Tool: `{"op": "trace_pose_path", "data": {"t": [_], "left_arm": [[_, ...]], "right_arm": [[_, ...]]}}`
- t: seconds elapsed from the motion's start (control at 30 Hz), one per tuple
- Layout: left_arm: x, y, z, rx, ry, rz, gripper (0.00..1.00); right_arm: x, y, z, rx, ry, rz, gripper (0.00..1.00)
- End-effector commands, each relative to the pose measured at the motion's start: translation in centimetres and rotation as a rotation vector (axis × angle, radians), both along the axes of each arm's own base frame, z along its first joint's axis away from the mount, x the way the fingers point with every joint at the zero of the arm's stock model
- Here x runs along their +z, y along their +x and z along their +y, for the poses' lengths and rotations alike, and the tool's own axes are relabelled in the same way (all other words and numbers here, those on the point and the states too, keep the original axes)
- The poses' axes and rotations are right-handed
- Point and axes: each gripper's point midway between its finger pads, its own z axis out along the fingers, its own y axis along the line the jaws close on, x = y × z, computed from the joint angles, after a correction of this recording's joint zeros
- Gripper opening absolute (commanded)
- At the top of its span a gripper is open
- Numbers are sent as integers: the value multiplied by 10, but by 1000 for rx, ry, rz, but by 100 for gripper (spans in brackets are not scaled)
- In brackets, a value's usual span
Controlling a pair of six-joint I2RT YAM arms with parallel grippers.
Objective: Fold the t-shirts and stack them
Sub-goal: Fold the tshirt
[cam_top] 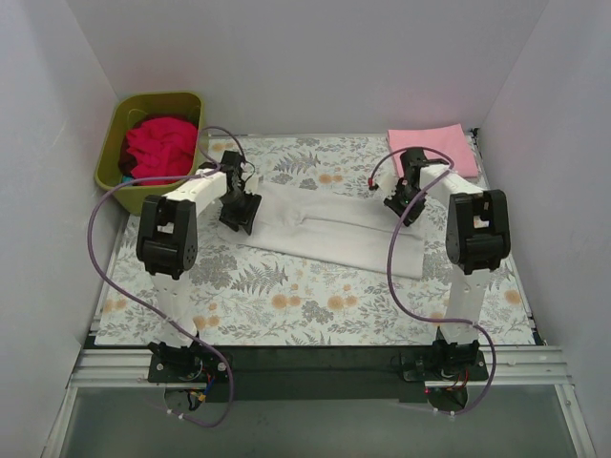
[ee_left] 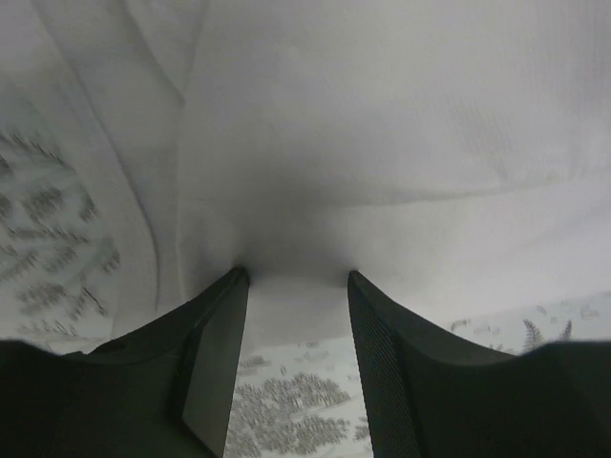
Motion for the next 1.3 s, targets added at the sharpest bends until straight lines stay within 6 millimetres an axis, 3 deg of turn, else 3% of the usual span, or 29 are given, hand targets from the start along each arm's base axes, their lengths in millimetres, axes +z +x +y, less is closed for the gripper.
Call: {"op": "trace_pose_path", "data": {"t": [0.0, 0.07, 0.1, 0.13, 0.17, 0.23, 0.27, 0.33, 0.4, 0.53, 0.57, 0.63, 0.7, 0.83, 1.03, 1.1, 1.23, 1.27], "left_arm": [[4, 59, 13, 6, 84, -123, 45], [-2, 90, 15, 14, 93, -146, 44], [3, 107, 21, 34, 89, -175, 44], [24, 147, 17, 55, 65, -262, 45], [34, 154, 13, 57, 28, -267, 46], [76, 183, 10, 80, -12, -375, 48], [86, 186, 7, 76, -30, -402, 49], [105, 181, -2, 75, -87, -424, 50], [109, 157, -17, 67, -163, -379, 50], [91, 104, -46, 65, -245, -255, 51], [77, 85, -56, 68, -260, -195, 50], [75, 70, -66, 85, -283, -167, 46], [58, 54, -76, 97, -267, -124, 43], [32, 41, -80, 107, -200, -96, 35], [11, 62, -70, 120, -103, -97, 28], [-5, 69, -67, 118, -81, -81, 27], [-21, 109, -53, 133, -35, -91, 25], [1, 137, -53, 142, -57, -157, 25]], "right_arm": [[-22, -81, -5, 31, -18, 193, 13], [-6, -113, 9, 76, 8, 199, 13], [-7, -157, 18, 106, 53, 308, 14], [14, -170, 31, 146, 102, 278, 14], [24, -189, 48, 197, 136, 298, 15], [53, -202, 67, 221, 232, 259, 19], [62, -198, 71, 214, 249, 235, 20], [78, -177, 73, 193, 243, 176, 20], [79, -162, 68, 165, 233, 160, 20], [56, -138, 63, 130, 186, 195, 16], [52, -127, 63, 127, 178, 171, 15], [40, -119, 60, 118, 142, 173, 12], [31, -111, 57, 111, 118, 172, 10], [16, -113, 53, 107, 92, 195, 4], [-9, -152, 55, 121, 87, 288, 1], [-12, -167, 66, 145, 87, 316, 1], [-15, -197, 89, 186, 108, 385, 1], [-14, -209, 101, 223, 113, 406, 1]]}}
